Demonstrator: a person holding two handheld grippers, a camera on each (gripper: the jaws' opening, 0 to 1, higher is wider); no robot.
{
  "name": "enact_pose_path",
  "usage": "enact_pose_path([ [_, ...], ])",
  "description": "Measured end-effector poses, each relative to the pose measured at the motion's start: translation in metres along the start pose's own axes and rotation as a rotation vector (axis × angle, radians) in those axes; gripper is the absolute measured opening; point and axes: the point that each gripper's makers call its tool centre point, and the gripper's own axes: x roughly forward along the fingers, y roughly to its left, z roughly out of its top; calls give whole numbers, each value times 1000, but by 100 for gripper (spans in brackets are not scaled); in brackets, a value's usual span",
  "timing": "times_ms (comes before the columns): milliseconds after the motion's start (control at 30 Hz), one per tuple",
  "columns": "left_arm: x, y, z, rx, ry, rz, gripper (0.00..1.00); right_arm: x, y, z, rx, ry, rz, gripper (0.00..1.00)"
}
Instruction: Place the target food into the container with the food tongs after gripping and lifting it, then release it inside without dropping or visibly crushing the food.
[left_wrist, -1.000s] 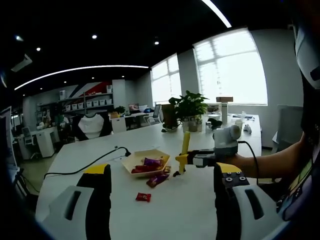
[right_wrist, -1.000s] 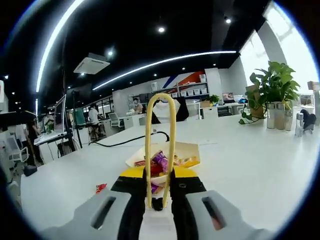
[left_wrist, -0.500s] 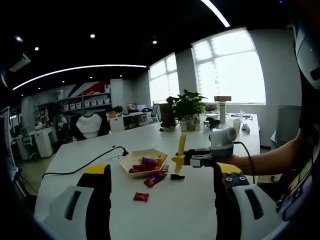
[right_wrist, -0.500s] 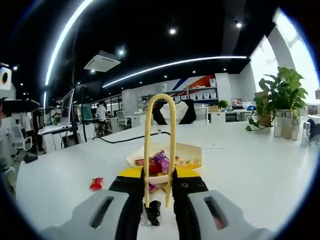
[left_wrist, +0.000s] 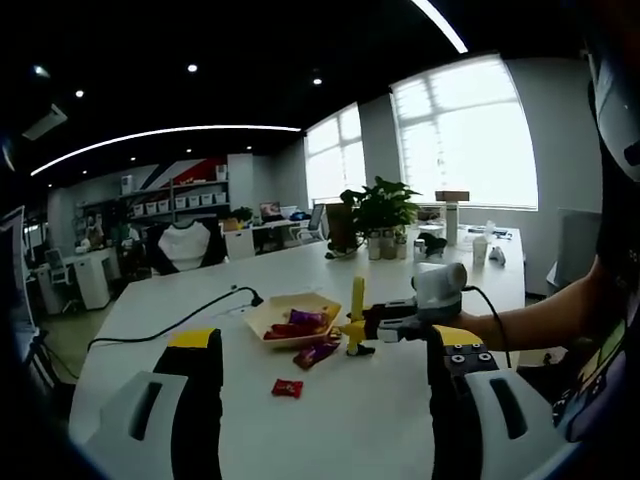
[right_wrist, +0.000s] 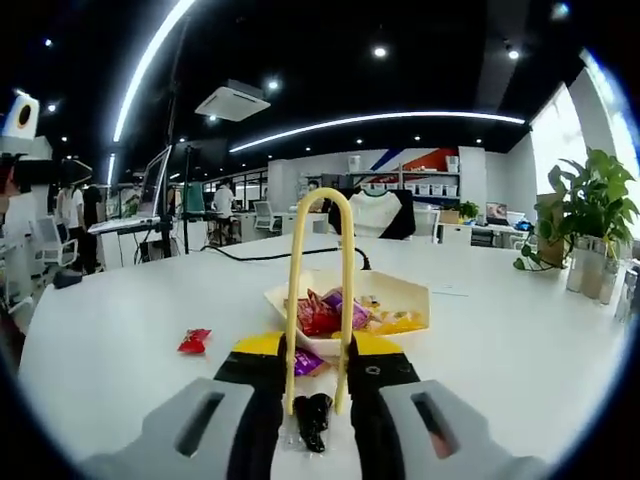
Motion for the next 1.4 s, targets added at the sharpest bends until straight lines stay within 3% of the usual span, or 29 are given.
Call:
enact_pose_path([
  [233, 1, 0, 3, 7, 2, -3, 89, 4, -1, -2, -1, -11, 2, 18],
  [300, 2, 0, 3, 11, 4, -5, 89, 6, 2, -1, -3, 16, 20, 16],
  [400, 2, -1, 4, 11, 5, -6, 89, 5, 0, 0, 141, 5, 27, 15],
  [500, 1, -3, 5, 17, 9, -9, 89, 3, -4, 3, 232, 0, 29, 15],
  [933, 0, -5, 7, 16, 2, -10, 89, -8, -3, 50, 139, -74, 27, 15],
  [1100, 0, -5, 9, 19, -4, -13, 89, 5, -19, 75, 111, -110, 3, 15],
  [1400, -3, 1, 9, 15, -9, 2, 89, 34, -46, 102, 71, -133, -12, 16],
])
